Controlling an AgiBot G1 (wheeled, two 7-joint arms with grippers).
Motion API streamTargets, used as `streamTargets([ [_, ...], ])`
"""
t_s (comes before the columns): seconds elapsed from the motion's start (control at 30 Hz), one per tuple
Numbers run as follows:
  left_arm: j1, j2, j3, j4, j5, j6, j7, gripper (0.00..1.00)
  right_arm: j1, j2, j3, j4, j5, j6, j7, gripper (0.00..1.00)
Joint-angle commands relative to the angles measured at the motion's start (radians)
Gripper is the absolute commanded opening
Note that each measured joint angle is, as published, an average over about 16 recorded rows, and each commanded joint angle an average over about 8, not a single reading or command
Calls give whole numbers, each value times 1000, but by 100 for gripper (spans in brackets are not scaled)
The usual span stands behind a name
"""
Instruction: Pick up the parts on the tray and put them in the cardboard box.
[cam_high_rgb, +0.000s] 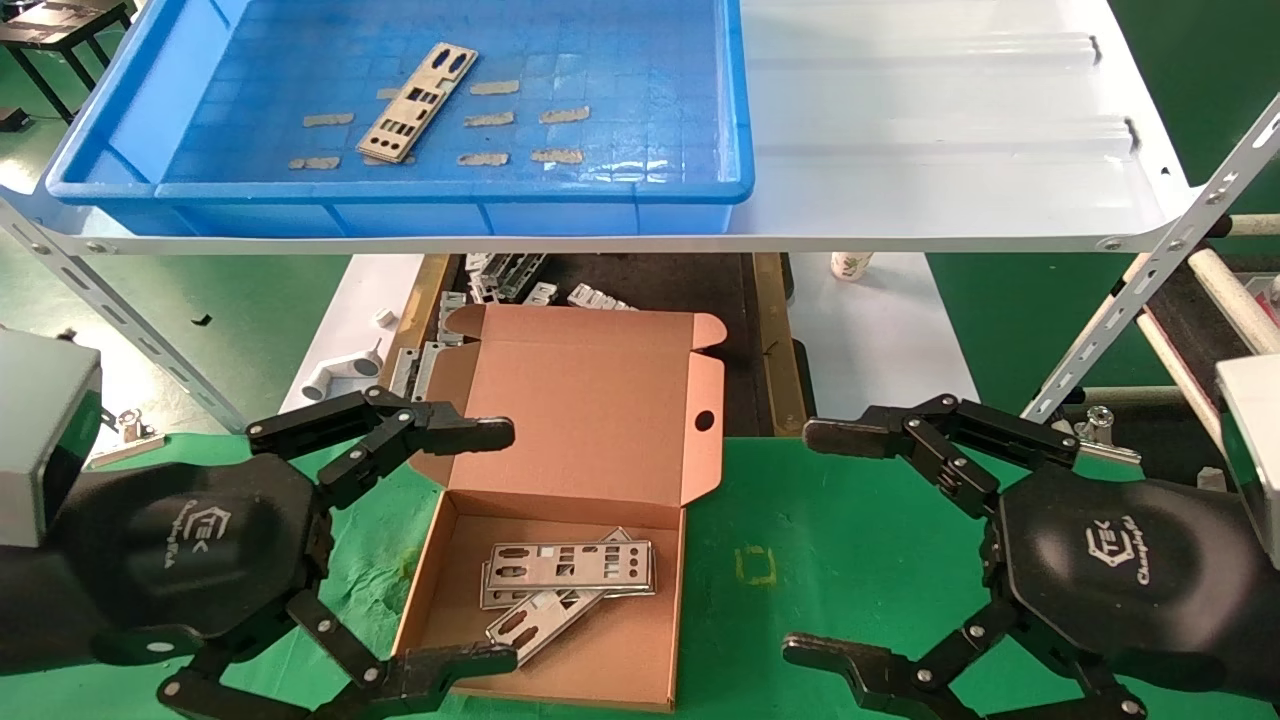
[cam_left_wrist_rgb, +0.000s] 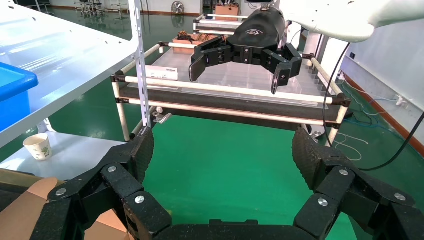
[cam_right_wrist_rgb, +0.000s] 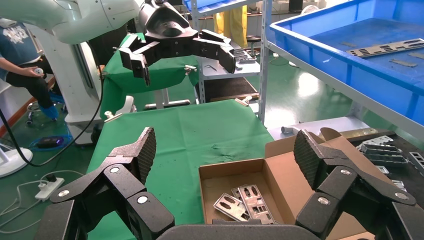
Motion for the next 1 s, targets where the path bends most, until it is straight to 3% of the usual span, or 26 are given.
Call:
streamTargets([
  [0.03, -1, 1, 1, 1, 1, 0, 1, 100, 0, 0, 0, 0, 0, 0, 0, 100],
  [1.0, -3, 3, 4, 6, 3, 0, 3, 100, 0, 0, 0, 0, 0, 0, 0, 100],
])
